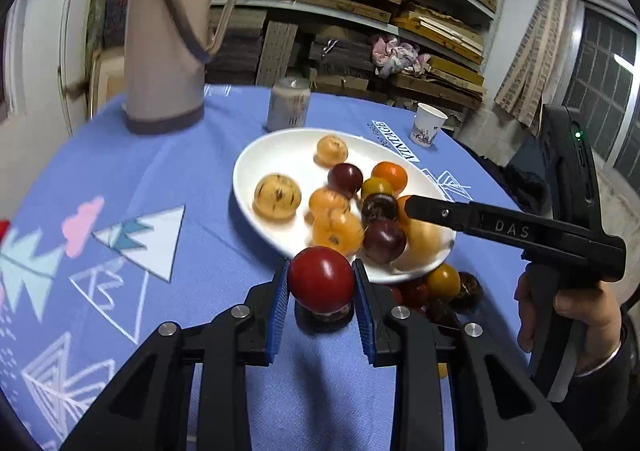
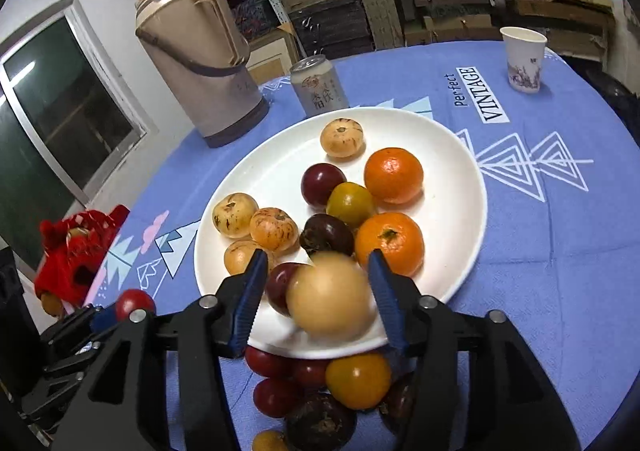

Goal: Organize fruits
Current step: 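Place the tomato and pale yellow fruit on the plate and open both tools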

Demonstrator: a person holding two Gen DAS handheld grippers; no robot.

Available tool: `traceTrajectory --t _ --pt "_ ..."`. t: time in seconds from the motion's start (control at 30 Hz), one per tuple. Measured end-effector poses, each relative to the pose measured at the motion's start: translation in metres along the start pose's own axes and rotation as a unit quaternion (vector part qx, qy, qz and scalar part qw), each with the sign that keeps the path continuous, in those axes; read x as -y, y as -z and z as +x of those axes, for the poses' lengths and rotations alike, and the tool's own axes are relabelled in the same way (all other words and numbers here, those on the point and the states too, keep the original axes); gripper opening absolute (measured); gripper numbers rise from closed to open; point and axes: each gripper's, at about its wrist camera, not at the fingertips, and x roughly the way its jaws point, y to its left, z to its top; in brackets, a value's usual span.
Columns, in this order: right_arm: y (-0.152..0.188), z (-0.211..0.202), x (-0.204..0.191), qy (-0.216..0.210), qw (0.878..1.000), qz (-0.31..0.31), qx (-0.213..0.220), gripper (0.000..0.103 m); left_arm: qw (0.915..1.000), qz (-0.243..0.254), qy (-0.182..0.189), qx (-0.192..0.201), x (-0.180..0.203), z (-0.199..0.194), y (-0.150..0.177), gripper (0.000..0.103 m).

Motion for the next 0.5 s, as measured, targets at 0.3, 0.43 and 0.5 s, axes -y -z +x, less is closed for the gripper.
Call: traceTrajectory --t 0.3,0.43,0.5 --pt "0.001 -0.017 0.008 -0.016 1.0 0.013 0.018 0.06 0.999 0.019 -0.022 -0.033 0.013 0.048 -0.036 0.031" --pt "0.002 -0.021 0.006 -0.007 1.0 0.006 0.014 0.061 0.999 0.011 -0.027 -0.033 0.008 0.059 -0.036 0.039" --pt "0.004 -0.025 0.003 -0.001 1.0 -0.002 0.013 0.062 0.9993 0.012 -0.034 -0.012 0.007 0.053 -0.036 0.073"
